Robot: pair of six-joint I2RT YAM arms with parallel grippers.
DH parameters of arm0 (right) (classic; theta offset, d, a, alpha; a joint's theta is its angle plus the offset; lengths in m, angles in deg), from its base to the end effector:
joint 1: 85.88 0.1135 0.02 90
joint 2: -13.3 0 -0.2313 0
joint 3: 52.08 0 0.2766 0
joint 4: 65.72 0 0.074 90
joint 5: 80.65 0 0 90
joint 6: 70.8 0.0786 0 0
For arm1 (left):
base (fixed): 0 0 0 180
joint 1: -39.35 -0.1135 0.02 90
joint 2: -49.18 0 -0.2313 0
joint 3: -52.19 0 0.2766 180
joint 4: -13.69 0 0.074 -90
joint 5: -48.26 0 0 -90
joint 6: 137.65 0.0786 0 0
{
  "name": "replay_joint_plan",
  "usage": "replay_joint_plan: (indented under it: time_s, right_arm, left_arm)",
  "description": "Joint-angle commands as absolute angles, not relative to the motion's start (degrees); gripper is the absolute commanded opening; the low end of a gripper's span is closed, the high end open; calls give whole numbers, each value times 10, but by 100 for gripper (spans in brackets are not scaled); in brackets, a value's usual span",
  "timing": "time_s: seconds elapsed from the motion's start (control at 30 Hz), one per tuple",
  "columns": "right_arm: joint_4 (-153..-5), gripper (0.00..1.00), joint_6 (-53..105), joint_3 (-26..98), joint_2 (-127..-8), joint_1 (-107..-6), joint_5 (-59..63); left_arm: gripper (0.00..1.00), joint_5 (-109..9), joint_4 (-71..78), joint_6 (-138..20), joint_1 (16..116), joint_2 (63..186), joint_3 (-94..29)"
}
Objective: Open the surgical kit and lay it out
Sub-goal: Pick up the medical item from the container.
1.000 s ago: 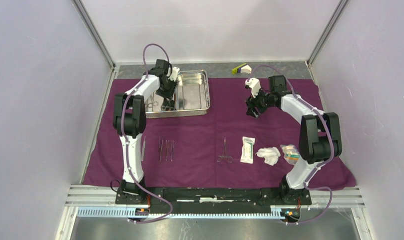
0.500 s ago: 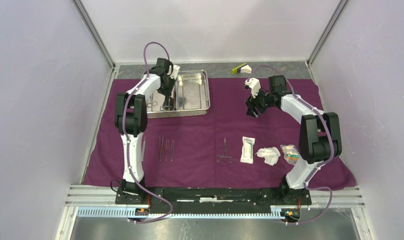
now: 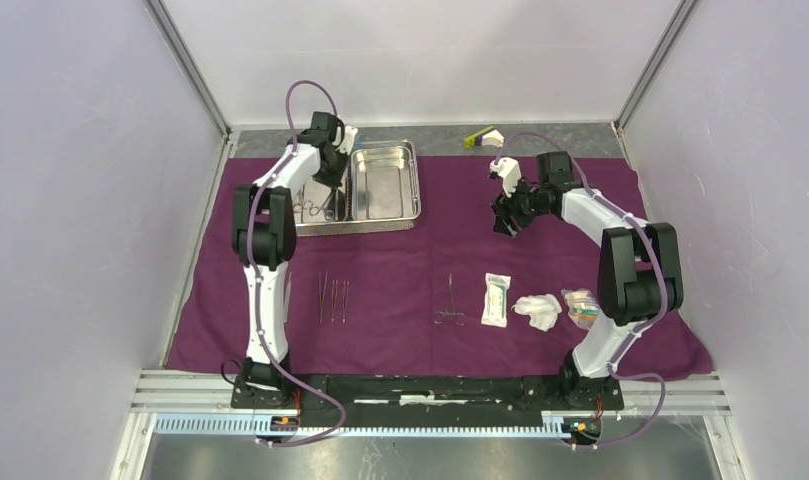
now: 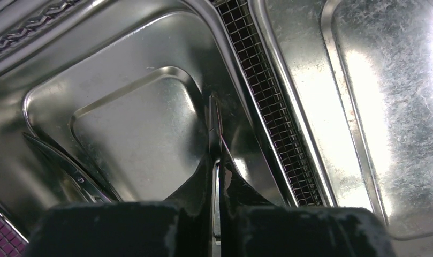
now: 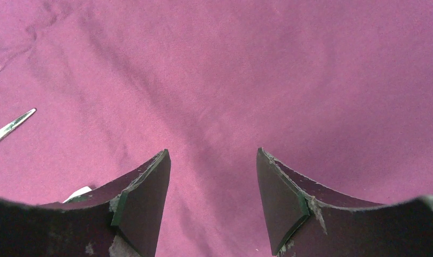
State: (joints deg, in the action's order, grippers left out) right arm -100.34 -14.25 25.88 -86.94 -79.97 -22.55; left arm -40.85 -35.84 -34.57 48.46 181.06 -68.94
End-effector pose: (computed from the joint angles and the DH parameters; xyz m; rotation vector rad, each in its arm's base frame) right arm 0.3876 0.0819 0.1184 -1.0052 2.2023 0.4990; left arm 0.5154 -0.0814 0.1016 0.4995 2.5754 0.0445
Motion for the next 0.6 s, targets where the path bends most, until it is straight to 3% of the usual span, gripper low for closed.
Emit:
replay_joint_plan:
  time_s: [0.0,0.57]
  right_arm:
    - [-1007,67,-149,267,-870,-797,-226]
    - [-1008,66,-148,269,-868,-798,-230]
  left_arm:
    - [2,-427,-402,-353,466,1849,-695]
    - [2,-444,-375,-390,453,1771,-697]
